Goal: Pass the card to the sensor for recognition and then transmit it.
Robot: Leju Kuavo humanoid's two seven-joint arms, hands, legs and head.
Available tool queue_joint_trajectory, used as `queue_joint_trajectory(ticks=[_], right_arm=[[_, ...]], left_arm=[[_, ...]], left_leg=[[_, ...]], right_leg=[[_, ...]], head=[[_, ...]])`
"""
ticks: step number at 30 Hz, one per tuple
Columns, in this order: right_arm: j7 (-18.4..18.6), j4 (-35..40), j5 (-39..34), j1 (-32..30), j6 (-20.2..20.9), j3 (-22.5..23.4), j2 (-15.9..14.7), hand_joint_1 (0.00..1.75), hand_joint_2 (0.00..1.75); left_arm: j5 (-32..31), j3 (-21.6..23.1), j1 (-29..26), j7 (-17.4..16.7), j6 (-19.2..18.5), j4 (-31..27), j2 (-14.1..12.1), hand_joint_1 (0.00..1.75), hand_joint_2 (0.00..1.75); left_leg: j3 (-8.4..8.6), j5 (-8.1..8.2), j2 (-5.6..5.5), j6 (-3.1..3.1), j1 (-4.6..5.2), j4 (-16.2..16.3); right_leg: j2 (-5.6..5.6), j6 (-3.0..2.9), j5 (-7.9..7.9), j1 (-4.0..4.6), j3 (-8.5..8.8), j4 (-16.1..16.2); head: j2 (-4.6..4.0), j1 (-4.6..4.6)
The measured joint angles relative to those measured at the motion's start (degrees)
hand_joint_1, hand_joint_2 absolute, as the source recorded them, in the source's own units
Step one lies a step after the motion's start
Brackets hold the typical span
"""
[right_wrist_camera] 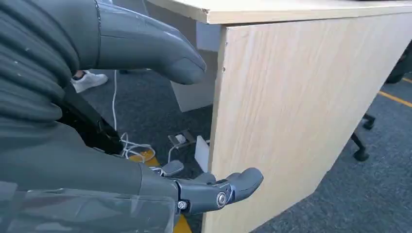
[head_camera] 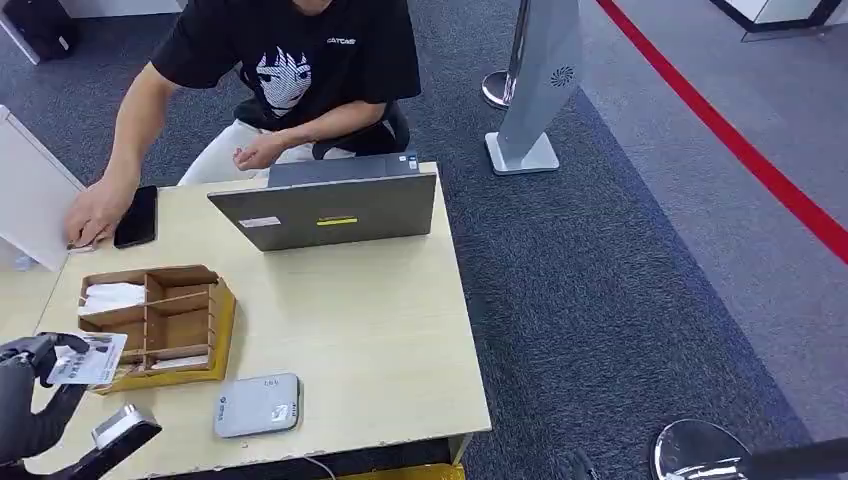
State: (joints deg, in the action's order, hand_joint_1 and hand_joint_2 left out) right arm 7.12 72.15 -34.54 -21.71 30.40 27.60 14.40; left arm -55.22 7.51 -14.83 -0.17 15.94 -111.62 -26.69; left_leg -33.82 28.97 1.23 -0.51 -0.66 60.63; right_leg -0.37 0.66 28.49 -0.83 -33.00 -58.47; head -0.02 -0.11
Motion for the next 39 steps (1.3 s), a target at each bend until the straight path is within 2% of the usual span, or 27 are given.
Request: queue_joint_trajectory(ticks=[4,8,13,18,25,31,39], right_arm=[[1.97,0.11,2.21,1.31,2.45,4.52,2.16,0.00,1.75],[2.71,0.07,4.29,2.42,3.81,7.06,2.74,0.00,1.75],[3.06,-0.13,5.38,3.33,4.42,8.33,2.76,0.00,1.75],[2.23,-0.66,5.75,3.94,4.33,8.33,2.76,0.00,1.75],[-0.15,-1.82,5.10,4.31,2.74,6.45,2.69,0.00,1.75],[-1.16,-2.56,3.63,4.26,1.27,4.18,2.52,0.00,1.75],[-4.13,-3.41,-2.27,3.44,-3.03,-2.55,-0.28,0.00,1.75]], left_arm=[[4.74,2.84,-1.90,-0.79,-0.63,1.28,2.05,1.75,1.75],[7.41,4.96,-2.15,-2.06,-2.06,3.84,3.19,1.75,1.75],[9.10,7.52,-1.53,-2.04,-2.08,7.89,4.72,1.75,1.75],[7.81,11.02,1.75,-1.58,-3.04,10.45,6.41,1.75,1.75],[9.28,14.89,5.24,-1.86,-5.60,12.92,8.59,1.75,1.75],[10.04,16.49,6.38,-2.04,-7.15,14.71,9.31,1.75,1.75],[11.20,18.34,6.67,-4.55,-9.82,19.19,9.05,1.75,1.75]], left_leg=[[0.00,0.00,-0.02,0.00,-0.01,0.00],[0.00,-0.01,-0.04,-0.01,0.00,0.00],[0.01,-0.01,-0.04,-0.01,0.00,0.00],[0.01,-0.01,-0.10,-0.01,0.00,0.00],[0.02,-0.02,-0.09,-0.01,0.00,0.00],[0.02,-0.01,-0.09,-0.01,-0.01,0.00],[0.01,-0.01,-0.08,-0.01,0.00,0.00]], right_leg=[[-0.02,0.00,0.00,0.01,0.01,0.00],[-0.04,0.00,0.00,0.00,0.03,0.00],[-0.04,0.00,0.00,0.00,0.02,0.02],[-0.10,0.00,-0.01,0.00,0.04,0.01],[-0.09,-0.01,-0.02,0.01,0.05,0.00],[-0.09,-0.01,-0.01,0.01,0.03,0.00],[-0.09,-0.01,-0.01,0.01,0.03,-0.01]], head=[[0.00,0.02],[0.00,0.00],[0.00,0.02],[0.00,0.02],[0.00,0.02],[0.00,0.02],[0.00,0.02]])
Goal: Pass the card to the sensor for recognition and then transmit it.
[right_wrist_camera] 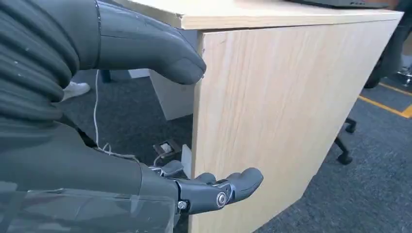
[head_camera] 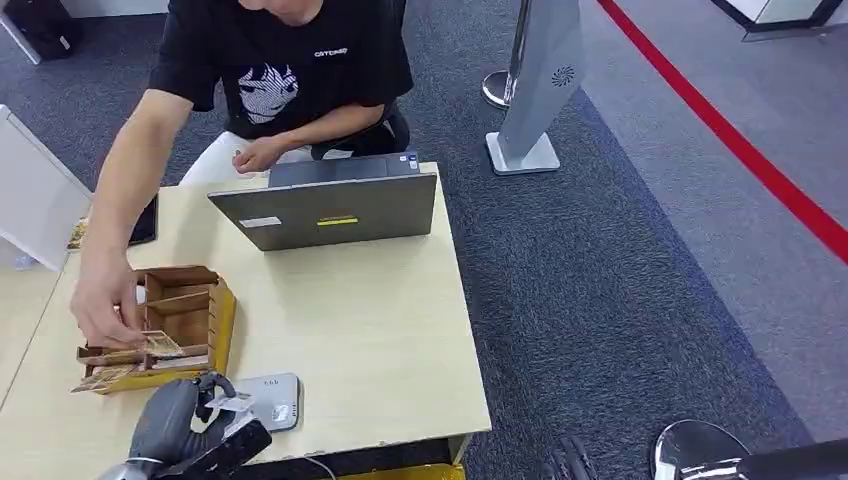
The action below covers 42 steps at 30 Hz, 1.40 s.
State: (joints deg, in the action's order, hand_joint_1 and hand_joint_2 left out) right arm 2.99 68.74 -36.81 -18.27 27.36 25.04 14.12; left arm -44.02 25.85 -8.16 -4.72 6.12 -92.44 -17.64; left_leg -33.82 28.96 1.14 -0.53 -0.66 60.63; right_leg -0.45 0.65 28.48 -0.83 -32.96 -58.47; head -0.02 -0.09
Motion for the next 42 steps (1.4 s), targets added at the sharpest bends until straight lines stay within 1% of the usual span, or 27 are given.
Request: queue_joint_trajectory(ticks=[7,12,14,15,17,20,24,28,30,32,35,39,42], right_arm=[[-2.29,-0.54,-3.60,-0.58,-2.84,-6.09,-3.06,0.00,1.75],[-3.78,-0.57,-5.31,-1.23,-4.39,-9.29,-4.65,0.00,1.75],[-4.52,-0.57,-6.29,-1.51,-5.20,-10.45,-5.20,0.00,1.75],[-4.94,-0.57,-6.62,-1.75,-5.62,-11.08,-5.44,0.00,1.75],[-5.62,-0.55,-7.04,-2.10,-6.05,-12.04,-5.90,0.00,1.75],[-6.60,-0.55,-7.62,-2.54,-6.95,-13.63,-6.62,0.00,1.75],[-8.44,-0.70,-9.05,-2.89,-7.89,-16.25,-7.93,0.00,1.75],[-9.88,-1.53,-9.40,-2.95,-7.91,-18.20,-9.05,0.00,1.75],[-10.47,-1.88,-10.36,-2.95,-8.04,-19.28,-9.64,0.00,1.75],[-11.21,-2.05,-11.76,-2.86,-8.72,-20.85,-10.54,0.00,1.75],[-12.72,-2.47,-13.89,-2.78,-9.22,-23.68,-12.15,0.00,1.75],[-13.48,-2.71,-15.34,-2.77,-10.14,-26.40,-13.66,0.00,1.75],[-13.77,-2.71,-15.47,-2.76,-10.69,-27.73,-14.40,0.00,1.75]], left_arm=[[0.24,1.51,0.19,-0.44,-0.09,2.95,-0.81,1.75,1.75],[-1.73,1.93,0.58,-0.42,1.36,3.09,-1.03,1.75,1.75],[-3.15,1.93,0.65,0.22,2.85,2.87,-1.03,1.75,1.75],[-4.15,1.95,0.76,0.68,3.93,2.17,-1.03,1.75,1.75],[-5.55,1.95,1.37,0.90,4.81,0.83,-0.96,1.75,1.75],[-7.78,1.95,2.49,1.42,5.18,-1.94,-0.96,1.75,1.75],[-9.05,1.82,6.13,1.46,4.85,-5.96,-1.59,1.75,1.75],[-9.64,1.71,8.66,1.49,4.81,-7.69,-2.19,1.75,1.75],[-9.00,1.62,10.33,1.11,4.26,-8.26,-2.93,1.75,1.75],[-8.00,0.74,13.22,-0.29,1.87,-8.50,-4.51,1.75,1.75],[-7.15,-2.26,17.09,-1.31,-0.87,-8.26,-7.21,1.75,1.75],[-6.34,-6.45,19.65,-1.66,-1.55,-7.80,-9.88,1.75,1.75],[-6.36,-8.22,20.11,-1.82,-1.42,-7.76,-10.99,1.75,1.75]], left_leg=[[0.01,0.00,-0.01,0.00,0.00,0.00],[0.02,0.00,-0.01,0.00,0.00,0.00],[0.02,0.00,-0.01,0.00,0.00,0.00],[0.02,-0.01,-0.01,0.00,0.00,0.00],[0.01,-0.01,-0.05,0.00,0.00,0.00],[0.02,-0.01,-0.04,0.00,0.00,0.00],[0.02,-0.02,-0.10,0.00,0.00,0.01],[0.04,-0.03,-0.08,0.01,-0.01,0.01],[0.03,-0.03,-0.11,0.01,-0.03,0.01],[0.03,-0.04,-0.12,0.03,-0.03,0.01],[0.05,-0.06,-0.05,0.06,-0.05,0.01],[0.05,-0.08,-0.06,0.08,-0.05,0.00],[0.03,-0.07,-0.07,0.08,-0.05,0.00]], right_leg=[[-0.01,0.00,0.00,0.00,0.01,0.00],[-0.01,0.00,0.00,0.00,0.00,0.00],[-0.01,0.00,0.00,0.00,-0.01,0.00],[-0.01,0.00,0.00,0.00,-0.01,0.00],[-0.04,0.00,0.00,0.00,0.01,0.00],[-0.03,0.00,0.00,0.00,-0.01,0.00],[-0.10,-0.01,-0.01,0.00,0.04,-0.01],[-0.08,-0.01,-0.01,0.01,0.03,-0.02],[-0.10,-0.01,-0.01,0.03,0.03,-0.03],[-0.11,-0.01,-0.01,0.04,0.04,-0.06],[-0.05,-0.04,-0.03,0.04,0.03,-0.10],[-0.04,-0.04,-0.03,0.05,0.02,-0.10],[-0.04,-0.04,-0.02,0.04,0.02,-0.10]], head=[[0.00,0.00],[0.00,-0.02],[0.00,-0.04],[0.00,0.00],[0.00,0.02],[0.00,0.00],[0.00,0.00],[0.00,-0.02],[0.00,-0.04],[0.00,0.00],[0.00,-0.02],[0.00,0.00],[0.00,0.00]])
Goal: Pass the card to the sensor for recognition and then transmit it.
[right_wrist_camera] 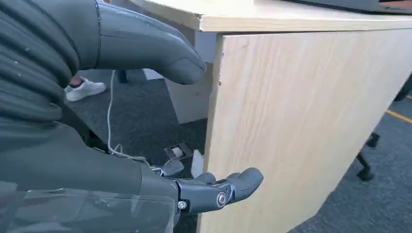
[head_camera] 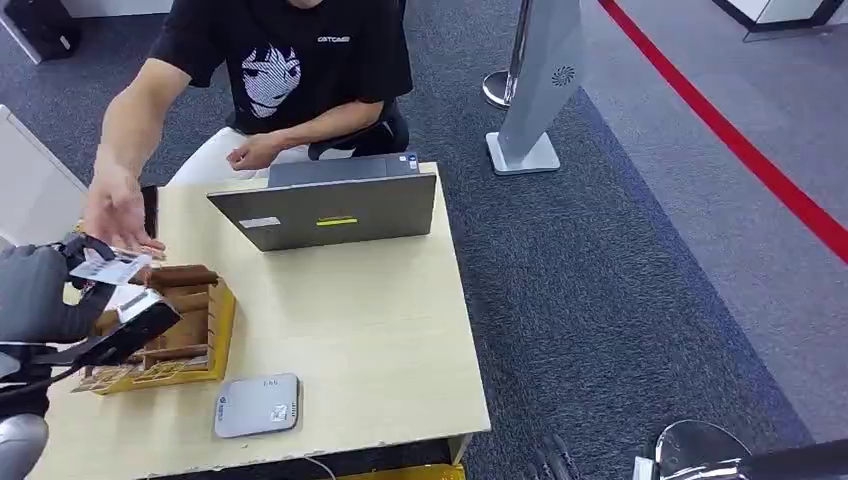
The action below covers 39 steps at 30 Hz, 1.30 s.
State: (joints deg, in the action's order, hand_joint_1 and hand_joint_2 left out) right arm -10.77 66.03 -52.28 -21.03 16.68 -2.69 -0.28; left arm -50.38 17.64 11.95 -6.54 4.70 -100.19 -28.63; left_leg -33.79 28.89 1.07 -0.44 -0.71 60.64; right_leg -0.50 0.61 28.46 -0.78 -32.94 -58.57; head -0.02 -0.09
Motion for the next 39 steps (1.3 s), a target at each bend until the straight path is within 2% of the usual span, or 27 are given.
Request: queue_joint_trajectory(ticks=[9,10,12,19,27,31,35,39], right_arm=[[-1.49,0.09,-1.77,-0.17,-1.62,-2.69,-1.57,0.00,1.75],[-1.58,0.15,-1.82,-0.25,-1.73,-2.80,-1.66,0.00,1.75],[-1.79,0.33,-1.84,-0.37,-2.12,-3.22,-1.92,0.00,1.75],[-2.52,0.85,-1.82,-0.51,-3.21,-4.00,-2.67,0.00,1.75],[-2.69,2.05,-1.53,-1.47,-4.22,-4.00,-2.78,0.00,1.75],[-2.23,2.86,-0.33,-2.16,-4.24,-3.48,-2.78,0.00,1.75],[-1.75,3.43,0.33,-2.62,-3.98,-2.87,-2.78,0.00,1.75],[-0.55,3.45,1.63,-2.69,-1.90,-1.30,-2.78,0.00,1.75]], left_arm=[[0.81,-4.97,-2.35,0.61,2.29,-0.02,-3.15,1.75,1.75],[0.90,-5.32,-2.72,0.77,2.43,-0.02,-3.15,1.47,1.75],[1.05,-6.21,-3.22,1.12,2.62,-0.04,-3.15,0.00,1.75],[1.55,-8.50,-6.84,2.73,3.74,-0.70,-2.91,0.00,1.75],[1.10,-9.79,-14.71,6.64,8.08,-2.60,-1.55,0.00,1.75],[-3.92,-9.88,-19.51,7.76,9.07,-3.76,-1.42,0.00,1.75],[-5.99,-9.88,-22.26,7.83,9.01,-4.28,-1.79,0.00,1.75],[-8.81,-8.99,-25.00,7.44,8.07,-4.33,-3.02,0.00,1.75]], left_leg=[[-0.01,0.00,0.01,0.00,0.00,0.00],[-0.01,0.00,0.01,0.00,0.01,0.00],[-0.02,0.00,0.00,0.00,0.00,0.00],[-0.01,0.01,0.01,0.00,0.01,0.00],[-0.03,0.06,0.03,-0.04,0.01,0.00],[-0.03,0.07,0.03,-0.04,0.02,0.00],[-0.03,0.07,0.00,-0.04,0.01,-0.01],[-0.01,0.07,0.03,-0.04,0.01,-0.01]], right_leg=[[0.01,0.01,0.00,0.00,-0.01,0.01],[0.01,0.01,0.00,0.00,-0.01,0.02],[0.00,0.01,0.01,0.00,-0.01,0.02],[0.01,0.01,0.01,0.00,-0.01,0.02],[0.02,0.02,0.05,-0.01,-0.02,0.04],[0.01,0.00,0.07,-0.01,-0.03,0.05],[-0.01,0.01,0.09,-0.01,-0.02,0.05],[0.01,0.01,0.09,0.00,-0.03,0.06]], head=[[0.00,0.00],[0.00,-0.02],[0.00,0.02],[0.00,0.00],[0.00,0.00],[0.00,-0.02],[0.00,-0.02],[0.00,0.00]])
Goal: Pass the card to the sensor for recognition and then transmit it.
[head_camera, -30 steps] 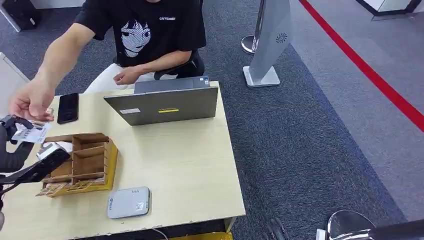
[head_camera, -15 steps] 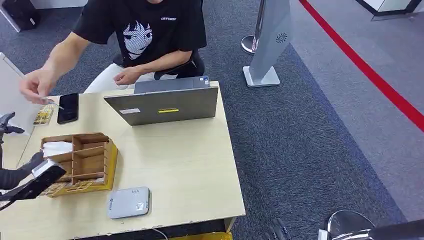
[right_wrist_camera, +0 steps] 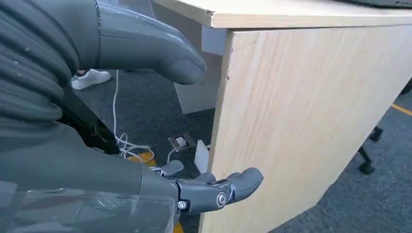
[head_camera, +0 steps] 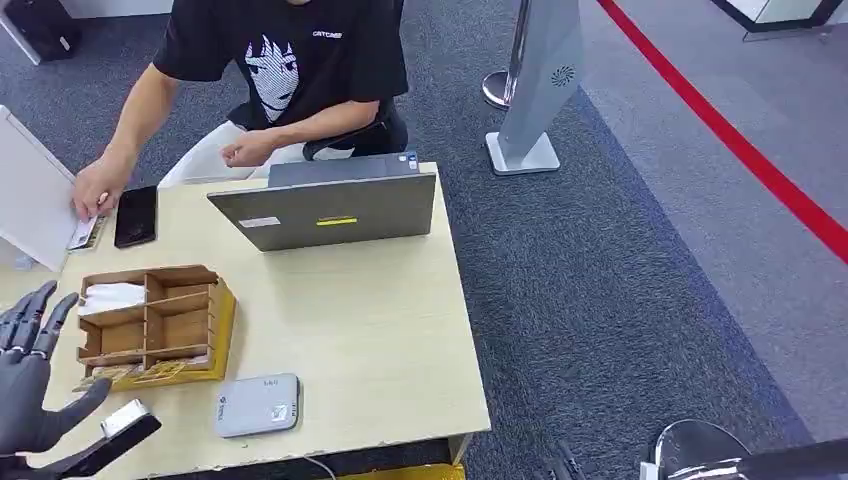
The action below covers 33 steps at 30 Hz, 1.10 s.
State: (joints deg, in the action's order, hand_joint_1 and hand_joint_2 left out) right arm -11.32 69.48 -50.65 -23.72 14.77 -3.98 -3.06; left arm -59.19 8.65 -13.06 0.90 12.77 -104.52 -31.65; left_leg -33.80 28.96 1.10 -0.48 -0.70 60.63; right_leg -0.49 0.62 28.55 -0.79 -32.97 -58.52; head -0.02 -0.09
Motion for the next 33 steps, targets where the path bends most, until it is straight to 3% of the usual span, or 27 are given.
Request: queue_joint_trajectory(ticks=[7,16,24,33], right_arm=[[2.34,0.00,3.11,0.24,1.86,3.24,0.61,0.00,1.75],[4.04,0.02,4.99,0.70,2.43,5.75,2.21,0.00,1.75],[5.00,-0.02,6.10,1.25,3.30,7.15,3.32,0.00,1.75],[5.66,-0.37,6.84,1.99,3.91,7.89,3.80,0.00,1.75]], left_arm=[[-2.30,5.40,-1.89,-3.04,-0.15,0.88,-2.91,0.00,1.75],[-3.50,8.95,-1.64,-5.47,-0.29,4.31,-4.11,0.00,1.75],[-6.32,8.94,0.27,-6.71,-0.61,8.57,-4.74,0.00,1.75],[-7.48,5.91,3.99,-6.58,-1.88,13.31,-3.91,0.00,1.75]], left_leg=[[-0.02,0.00,-0.02,0.00,0.01,0.00],[-0.01,0.00,-0.03,0.00,0.00,0.00],[-0.01,-0.01,-0.03,0.00,0.00,0.00],[-0.01,-0.01,-0.03,0.00,0.00,0.00]], right_leg=[[-0.02,0.00,0.00,0.00,0.01,0.00],[-0.03,0.00,0.00,0.00,0.01,0.00],[-0.03,0.00,0.00,0.00,0.01,-0.02],[-0.03,0.00,0.00,0.00,0.02,-0.02]], head=[[0.00,0.00],[0.00,0.00],[0.00,0.00],[0.00,0.00]])
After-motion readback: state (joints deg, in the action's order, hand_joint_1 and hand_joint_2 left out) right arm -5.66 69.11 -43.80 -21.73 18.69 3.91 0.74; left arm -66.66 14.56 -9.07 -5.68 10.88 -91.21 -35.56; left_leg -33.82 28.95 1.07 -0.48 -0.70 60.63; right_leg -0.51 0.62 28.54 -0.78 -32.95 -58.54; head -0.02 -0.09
